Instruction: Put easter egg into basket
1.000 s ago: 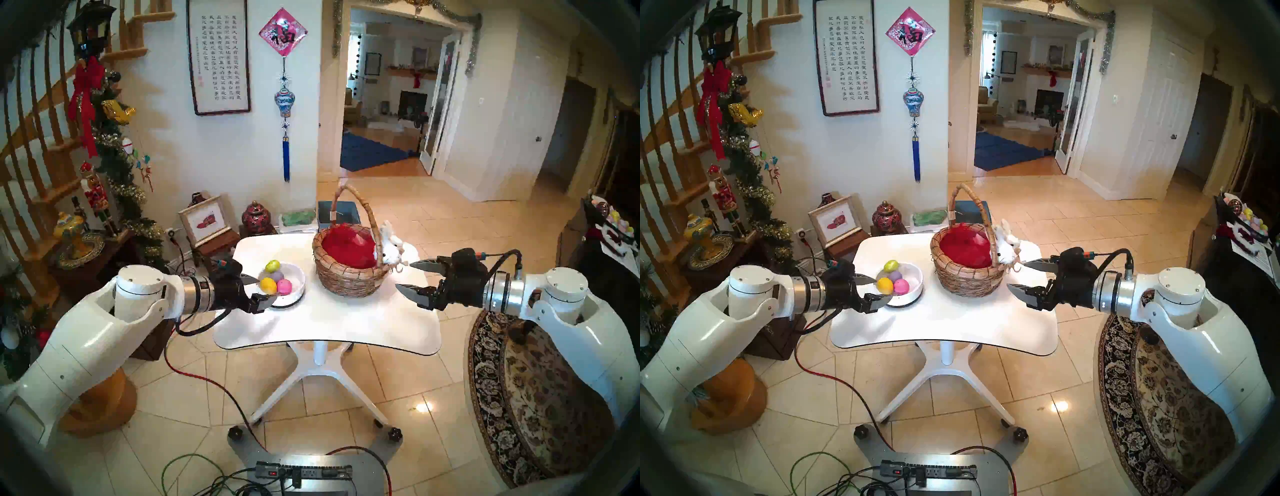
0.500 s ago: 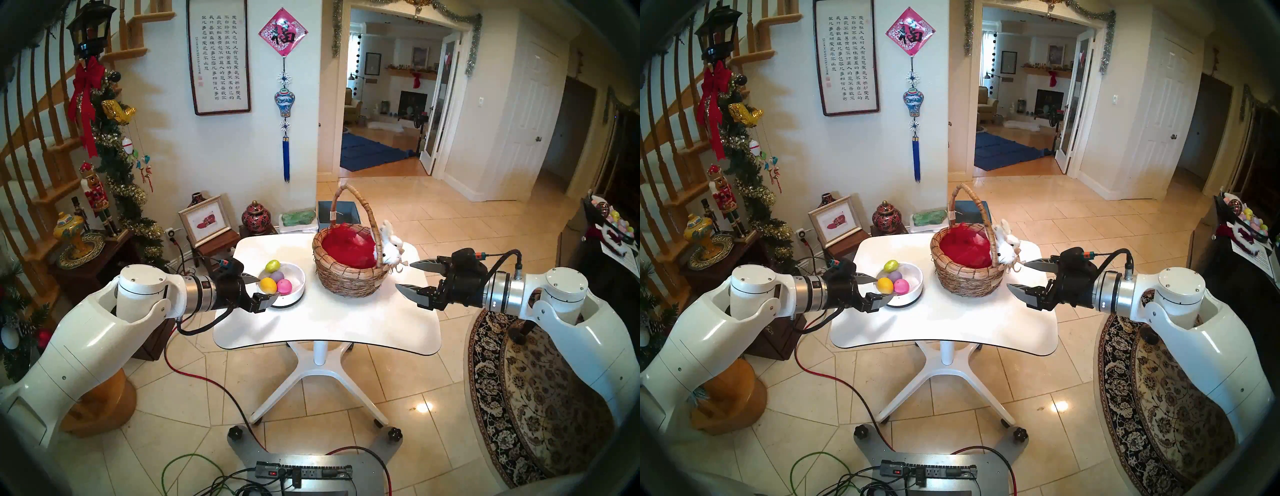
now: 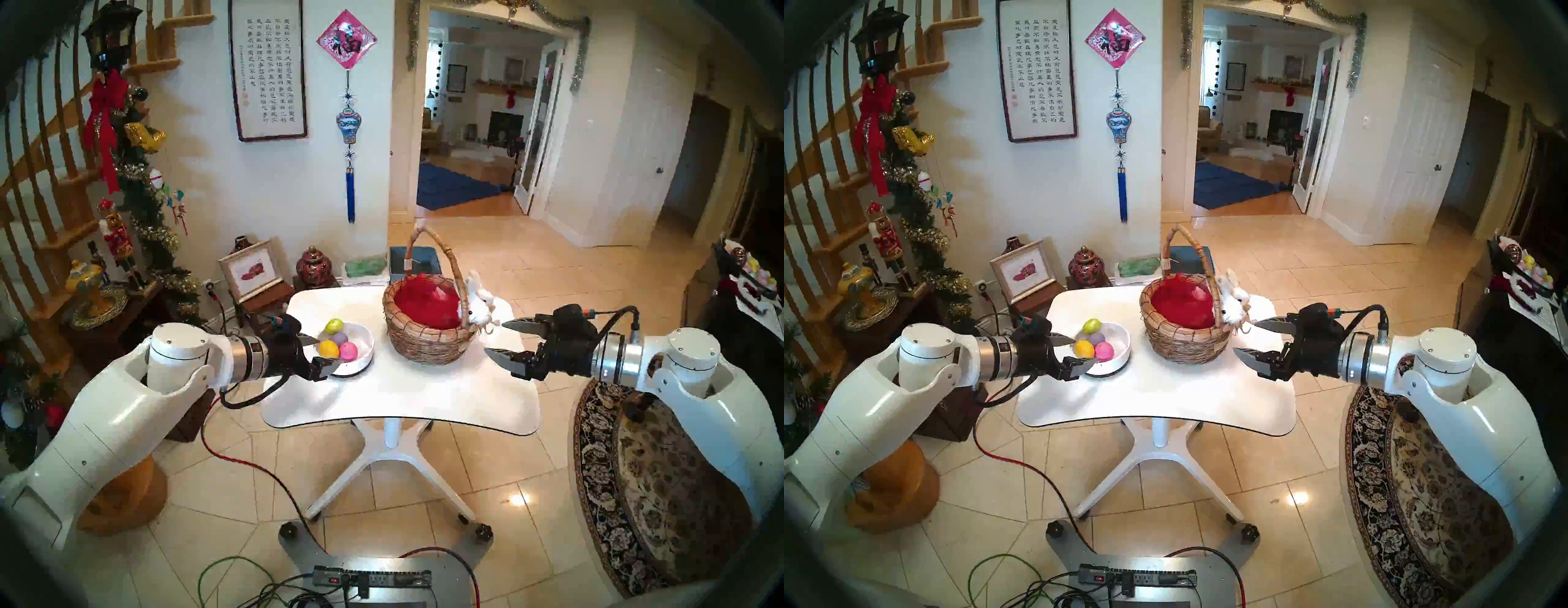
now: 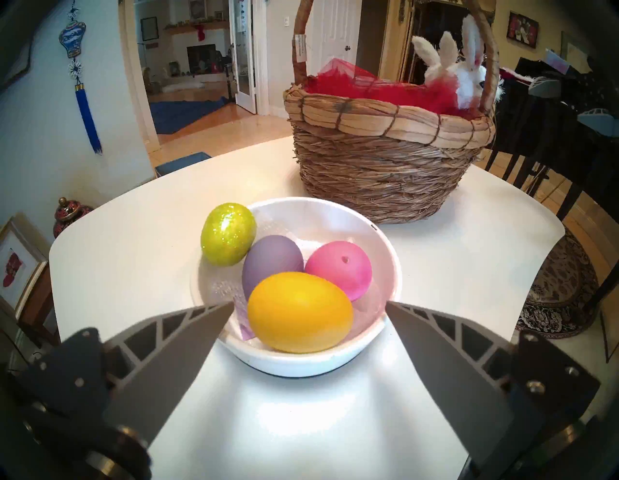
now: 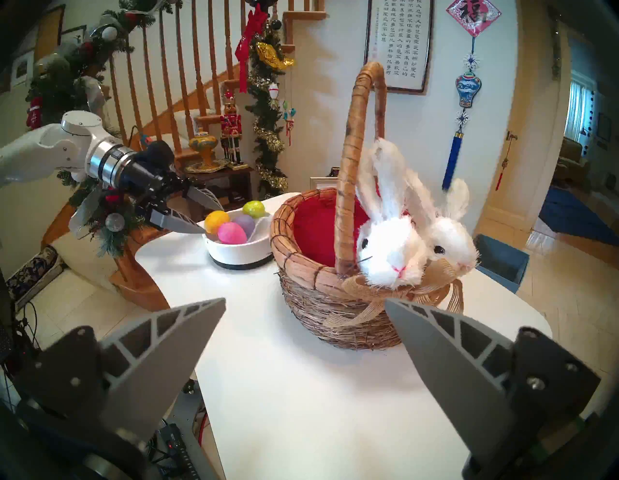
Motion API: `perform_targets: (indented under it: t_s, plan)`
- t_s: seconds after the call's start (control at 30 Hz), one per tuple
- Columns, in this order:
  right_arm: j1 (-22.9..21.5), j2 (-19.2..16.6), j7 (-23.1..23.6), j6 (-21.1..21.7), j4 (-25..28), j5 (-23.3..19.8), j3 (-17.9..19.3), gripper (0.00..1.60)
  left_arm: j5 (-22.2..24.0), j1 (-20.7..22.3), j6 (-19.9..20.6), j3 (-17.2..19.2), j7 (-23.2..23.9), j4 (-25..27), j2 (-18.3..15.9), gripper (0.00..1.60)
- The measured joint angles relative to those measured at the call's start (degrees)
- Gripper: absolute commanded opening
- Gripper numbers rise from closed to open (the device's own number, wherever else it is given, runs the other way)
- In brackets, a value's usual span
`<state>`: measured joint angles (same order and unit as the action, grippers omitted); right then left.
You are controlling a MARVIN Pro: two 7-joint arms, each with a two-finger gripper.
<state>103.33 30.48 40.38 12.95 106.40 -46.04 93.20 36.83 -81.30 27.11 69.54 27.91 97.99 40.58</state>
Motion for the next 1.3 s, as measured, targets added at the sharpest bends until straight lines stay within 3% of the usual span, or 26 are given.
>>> perform_targets:
  t_s: [0.43,0.53,0.63,0.7,1.03,1.3]
  plan:
    - [0.00,0.00,0.00,0.00,0.00,0.00,0.00,1.60,-0.41,0.13,0.34,0.06,0.30,-0.19,0.65,1.59]
    - [0.00,0.00,0.00,0.00,0.00,0.00,0.00,1.60,-0.43,0.13,0.41,0.08,0.23,-0.19,0.75,1.44]
    - [0.00,0.00,0.00,0.00,0.00,0.00,0.00,1.60,-0.46,0.13,0.48,0.10,0.14,-0.19,0.84,1.14]
    - [0.00,0.00,0.00,0.00,0.00,0.00,0.00,1.60,-0.48,0.13,0.52,0.11,0.12,-0.19,0.88,1.04]
    - [0.00,0.00,0.00,0.00,0.00,0.00,0.00,1.60,-0.57,0.14,0.72,0.19,0.02,-0.20,1.05,0.99]
    - [0.00,0.00,0.00,0.00,0.00,-0.01,0.00,1.60,-0.38,0.09,0.56,0.89,-0.02,-0.01,0.94,0.80]
